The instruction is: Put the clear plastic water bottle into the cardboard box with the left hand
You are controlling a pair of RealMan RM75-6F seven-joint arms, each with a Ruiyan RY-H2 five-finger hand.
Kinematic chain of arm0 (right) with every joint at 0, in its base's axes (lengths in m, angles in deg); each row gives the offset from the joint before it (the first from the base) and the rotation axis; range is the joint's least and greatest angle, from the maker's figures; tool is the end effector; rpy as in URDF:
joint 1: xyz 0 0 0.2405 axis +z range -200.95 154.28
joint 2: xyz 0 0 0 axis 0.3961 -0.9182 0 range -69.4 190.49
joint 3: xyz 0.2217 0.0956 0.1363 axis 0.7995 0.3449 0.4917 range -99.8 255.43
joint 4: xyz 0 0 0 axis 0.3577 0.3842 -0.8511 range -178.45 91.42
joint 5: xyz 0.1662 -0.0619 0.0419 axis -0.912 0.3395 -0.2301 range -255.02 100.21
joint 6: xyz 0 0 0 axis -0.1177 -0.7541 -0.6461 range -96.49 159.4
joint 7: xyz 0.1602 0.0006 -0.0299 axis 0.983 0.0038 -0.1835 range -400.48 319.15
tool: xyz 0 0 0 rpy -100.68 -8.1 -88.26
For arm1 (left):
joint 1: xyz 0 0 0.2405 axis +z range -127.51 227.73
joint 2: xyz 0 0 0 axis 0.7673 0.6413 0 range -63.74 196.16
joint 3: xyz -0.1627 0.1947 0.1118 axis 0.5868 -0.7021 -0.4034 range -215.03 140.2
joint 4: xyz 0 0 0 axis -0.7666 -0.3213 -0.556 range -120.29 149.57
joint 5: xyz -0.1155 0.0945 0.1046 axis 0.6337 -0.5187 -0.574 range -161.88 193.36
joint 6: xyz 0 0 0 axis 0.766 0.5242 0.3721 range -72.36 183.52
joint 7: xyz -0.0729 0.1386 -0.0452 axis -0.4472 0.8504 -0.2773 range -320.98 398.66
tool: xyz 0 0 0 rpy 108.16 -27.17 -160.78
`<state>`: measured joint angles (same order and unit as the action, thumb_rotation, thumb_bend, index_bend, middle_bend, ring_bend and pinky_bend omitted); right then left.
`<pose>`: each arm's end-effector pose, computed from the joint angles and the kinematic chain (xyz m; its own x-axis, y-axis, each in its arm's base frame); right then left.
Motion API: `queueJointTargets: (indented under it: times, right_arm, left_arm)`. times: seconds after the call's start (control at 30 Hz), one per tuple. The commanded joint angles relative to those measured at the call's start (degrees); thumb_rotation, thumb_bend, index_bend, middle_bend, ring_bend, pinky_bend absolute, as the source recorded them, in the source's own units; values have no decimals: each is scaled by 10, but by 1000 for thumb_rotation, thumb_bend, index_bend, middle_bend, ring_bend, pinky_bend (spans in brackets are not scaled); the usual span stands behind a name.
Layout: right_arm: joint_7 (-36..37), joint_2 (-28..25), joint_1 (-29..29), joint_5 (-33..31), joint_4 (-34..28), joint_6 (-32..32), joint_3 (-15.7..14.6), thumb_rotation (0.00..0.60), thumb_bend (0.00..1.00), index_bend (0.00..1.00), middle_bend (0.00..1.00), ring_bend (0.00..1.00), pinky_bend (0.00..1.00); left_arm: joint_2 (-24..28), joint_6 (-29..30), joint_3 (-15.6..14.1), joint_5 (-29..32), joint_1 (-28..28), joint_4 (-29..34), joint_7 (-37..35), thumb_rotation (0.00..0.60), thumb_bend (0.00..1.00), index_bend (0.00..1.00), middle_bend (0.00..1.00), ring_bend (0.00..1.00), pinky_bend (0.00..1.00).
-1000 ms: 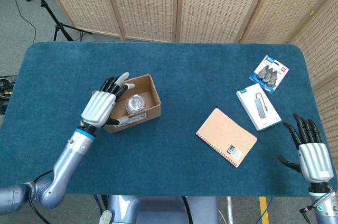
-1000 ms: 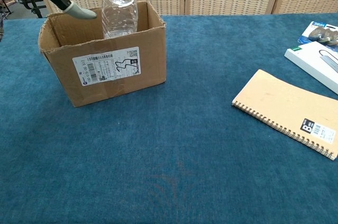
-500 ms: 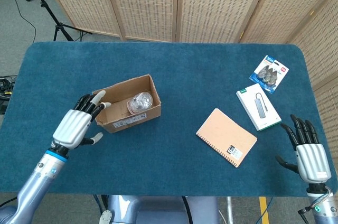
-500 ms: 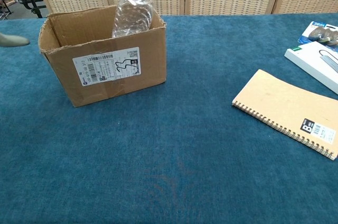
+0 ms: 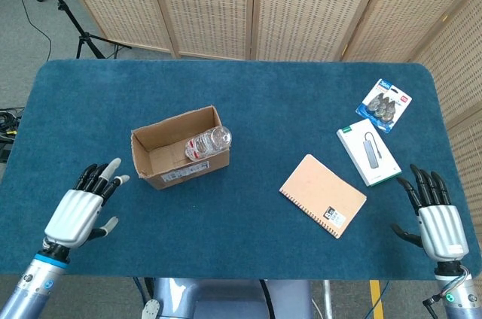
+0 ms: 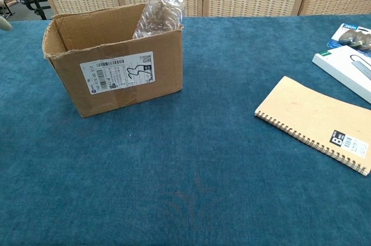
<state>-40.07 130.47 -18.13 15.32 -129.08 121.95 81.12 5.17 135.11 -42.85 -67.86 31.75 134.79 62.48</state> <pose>-0.3080 -0.2017 0.1771 0.3966 0.1021 0.9123 -0.9045 -0.1263 0.4073 -0.2054 0.2161 0.1501 0.4265 0.1755 0.8873 0.8906 -0.2525 -0.3782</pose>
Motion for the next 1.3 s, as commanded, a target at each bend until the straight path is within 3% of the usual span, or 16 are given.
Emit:
queueJointTargets:
  times: [0.03, 0.43, 0.63, 1.3]
  right_arm:
    - [0, 0, 0, 0, 0, 1, 0, 600, 106, 157, 0, 0, 0]
    - [-5, 2, 2, 3, -1, -2, -1, 600, 106, 158, 0, 0, 0]
    - [-5, 2, 2, 8, -3, 0, -4, 600, 106, 158, 0, 0, 0]
    - [-1, -7, -5, 11, -5, 5, -10, 600, 107, 158, 0, 0, 0]
  left_arm:
    - [-34, 19, -16, -12, 29, -40, 7, 600, 283, 228, 0, 0, 0]
    - [-98, 54, -26, -41, 83, -140, -23, 600, 294, 253, 0, 0, 0]
    - [-102, 63, -23, -70, 89, -157, -35, 600, 296, 254, 0, 0, 0]
    - [-111, 45, -4, -73, 97, -171, -48, 600, 296, 254, 0, 0, 0]
